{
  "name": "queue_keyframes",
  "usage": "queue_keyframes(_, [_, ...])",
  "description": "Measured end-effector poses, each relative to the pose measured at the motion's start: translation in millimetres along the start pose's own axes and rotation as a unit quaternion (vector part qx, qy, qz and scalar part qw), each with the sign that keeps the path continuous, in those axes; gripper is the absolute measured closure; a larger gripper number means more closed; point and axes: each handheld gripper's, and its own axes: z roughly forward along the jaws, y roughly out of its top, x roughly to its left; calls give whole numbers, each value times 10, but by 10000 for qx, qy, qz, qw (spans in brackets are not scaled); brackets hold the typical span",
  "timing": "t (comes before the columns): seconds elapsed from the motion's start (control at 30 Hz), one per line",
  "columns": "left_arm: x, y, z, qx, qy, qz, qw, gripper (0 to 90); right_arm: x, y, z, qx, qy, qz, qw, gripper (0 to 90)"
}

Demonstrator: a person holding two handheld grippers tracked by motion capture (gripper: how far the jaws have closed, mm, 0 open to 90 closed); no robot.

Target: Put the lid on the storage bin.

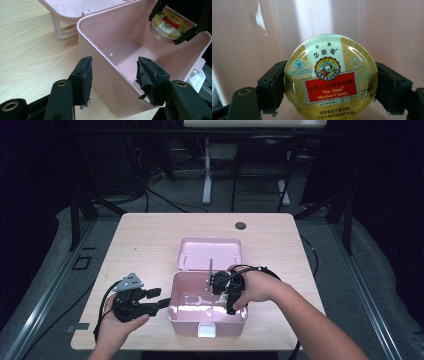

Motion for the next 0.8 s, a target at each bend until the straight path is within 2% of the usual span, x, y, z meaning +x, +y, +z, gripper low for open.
queue_keyframes(0.27, [0, 0, 2, 3, 4, 0, 10000, 464, -4, -2, 114, 23, 119, 36, 9999, 199])
queue_keyframes(0.57, [-3, -4, 15, 32, -9, 20, 10000, 464, 7, 33, 200, 179, 29, -38, 9998, 198])
queue_keyframes(0.8, [-4, -3, 14, 25, -6, 25, 10000, 464, 1, 11, 274, 91, 74, 51, 9999, 198])
